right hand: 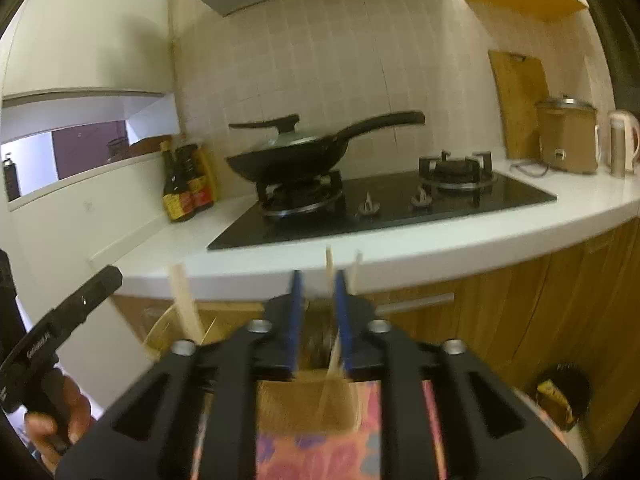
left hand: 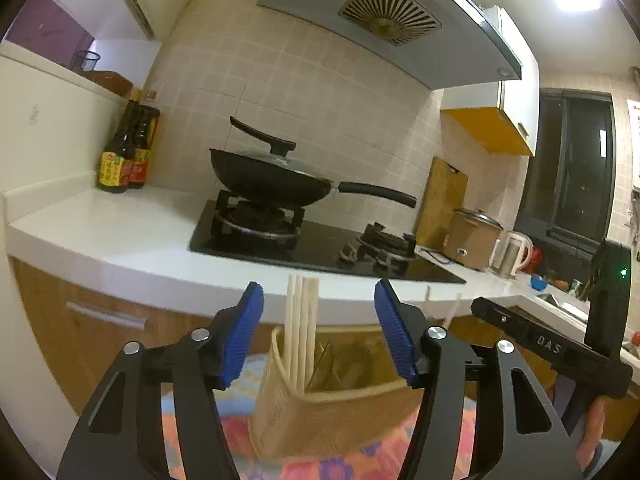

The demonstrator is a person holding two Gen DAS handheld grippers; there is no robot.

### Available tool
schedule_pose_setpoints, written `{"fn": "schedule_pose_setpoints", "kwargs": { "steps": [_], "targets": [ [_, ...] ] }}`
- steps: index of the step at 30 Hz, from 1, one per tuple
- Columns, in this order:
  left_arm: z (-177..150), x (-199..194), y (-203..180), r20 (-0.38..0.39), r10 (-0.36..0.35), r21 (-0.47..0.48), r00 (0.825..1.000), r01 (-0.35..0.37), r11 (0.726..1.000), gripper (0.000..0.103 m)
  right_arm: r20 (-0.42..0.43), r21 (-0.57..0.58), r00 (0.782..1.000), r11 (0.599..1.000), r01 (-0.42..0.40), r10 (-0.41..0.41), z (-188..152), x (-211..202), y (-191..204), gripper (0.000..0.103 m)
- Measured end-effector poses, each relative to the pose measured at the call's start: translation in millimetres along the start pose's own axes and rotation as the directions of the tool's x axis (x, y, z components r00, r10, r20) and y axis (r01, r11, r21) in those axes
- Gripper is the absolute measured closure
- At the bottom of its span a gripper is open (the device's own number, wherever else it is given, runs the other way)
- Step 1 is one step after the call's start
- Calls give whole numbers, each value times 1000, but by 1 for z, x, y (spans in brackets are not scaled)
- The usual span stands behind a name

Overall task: Organize utensils
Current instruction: 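Grasp a chopstick with left tool while right tool grasps another chopstick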

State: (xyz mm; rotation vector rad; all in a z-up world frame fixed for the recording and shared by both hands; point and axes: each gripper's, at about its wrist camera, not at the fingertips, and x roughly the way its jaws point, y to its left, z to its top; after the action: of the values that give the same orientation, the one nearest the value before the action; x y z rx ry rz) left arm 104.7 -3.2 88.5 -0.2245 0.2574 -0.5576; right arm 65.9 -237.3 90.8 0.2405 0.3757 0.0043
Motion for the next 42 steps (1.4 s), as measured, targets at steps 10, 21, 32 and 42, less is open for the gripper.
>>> {"fn": "schedule_pose_setpoints", "kwargs": {
  "steps": [10,21,32,42],
  "targets": [
    [-34,-57,-15,-194,35,-28,980,-41,999,39,-191,-16,981,999,-43,40,-44,-55,2,52],
    [-114,-57,-24,-486,108,-6,868,-127,992,41,-546,-25,836,997,-73,47,-142,-50,11,65],
    [-160,-41,-24,-615,82,-66,784,-154,986,55,-611,-155,791,982,-106,-11,-197,-64,38,84],
    [-174,-31,-48,-651,171,58,740,-176,983,50,-599,-155,799,986,-53,-51,-193,-74,17,99]
  ]
}}
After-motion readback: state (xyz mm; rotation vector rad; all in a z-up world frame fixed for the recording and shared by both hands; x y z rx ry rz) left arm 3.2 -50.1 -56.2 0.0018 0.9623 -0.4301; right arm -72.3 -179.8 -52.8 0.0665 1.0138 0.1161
